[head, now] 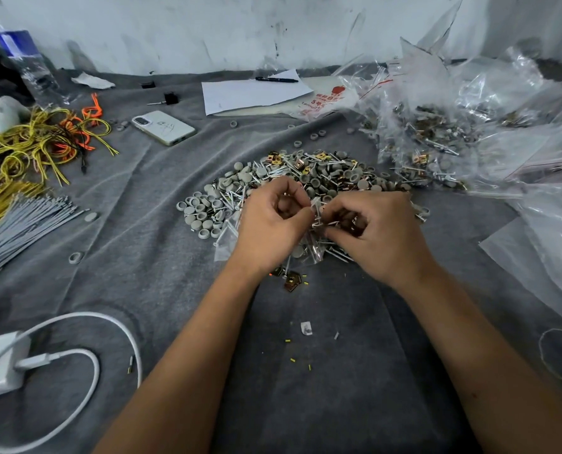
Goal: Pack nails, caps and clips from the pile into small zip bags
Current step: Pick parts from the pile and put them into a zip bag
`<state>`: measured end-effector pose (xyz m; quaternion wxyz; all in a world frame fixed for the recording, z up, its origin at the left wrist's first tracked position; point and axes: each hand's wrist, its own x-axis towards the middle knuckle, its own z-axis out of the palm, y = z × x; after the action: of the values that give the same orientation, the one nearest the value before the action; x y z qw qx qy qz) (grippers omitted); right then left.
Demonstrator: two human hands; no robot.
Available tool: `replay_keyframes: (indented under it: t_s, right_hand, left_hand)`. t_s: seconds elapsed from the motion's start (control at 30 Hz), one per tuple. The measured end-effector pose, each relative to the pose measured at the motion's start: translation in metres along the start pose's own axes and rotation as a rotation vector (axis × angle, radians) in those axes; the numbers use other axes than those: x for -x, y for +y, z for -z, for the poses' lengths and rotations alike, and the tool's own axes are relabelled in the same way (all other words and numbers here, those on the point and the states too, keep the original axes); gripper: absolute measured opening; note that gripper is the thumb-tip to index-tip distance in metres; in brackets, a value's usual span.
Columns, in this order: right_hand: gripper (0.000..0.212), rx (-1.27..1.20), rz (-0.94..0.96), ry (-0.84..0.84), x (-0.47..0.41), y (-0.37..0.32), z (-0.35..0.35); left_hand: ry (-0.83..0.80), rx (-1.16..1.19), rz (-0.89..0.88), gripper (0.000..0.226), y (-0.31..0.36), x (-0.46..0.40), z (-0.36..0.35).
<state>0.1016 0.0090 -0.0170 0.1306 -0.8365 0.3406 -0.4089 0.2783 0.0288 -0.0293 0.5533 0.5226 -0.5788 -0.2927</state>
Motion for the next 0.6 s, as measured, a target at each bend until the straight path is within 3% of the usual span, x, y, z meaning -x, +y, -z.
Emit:
replay_keyframes:
  t_s: [0.17, 0.37, 0.43, 0.53, 0.6]
  right_hand:
    - [0.033, -0.047, -0.031, 0.009, 0.001, -0.003, -0.005]
    - [0.014, -0.085, -0.14, 0.171, -0.001, 0.002, 0.003]
    - [0.013, -0.029, -0.164, 0.041, 0.0, 0.006, 0.008]
    - [0.029, 0.176, -0.209, -0.302, 0.002, 0.012, 0.011]
    - [0.032, 0.251, -0.216, -0.414, 0.003, 0.013, 0.012]
  left_hand:
    - [0.016, 0.084, 0.041, 0.009, 0.002, -0.001, 0.001]
    - [0.065, 0.125, 0.08, 0.017, 0.002, -0.003, 0.005]
    - [0.088, 0.158, 0.088, 0.018, 0.002, -0.003, 0.007]
    - [0.166, 0.333, 0.134, 0.021, 0.002, -0.006, 0.013]
    - [0.22, 0.439, 0.172, 0.027, 0.001, -0.007, 0.017]
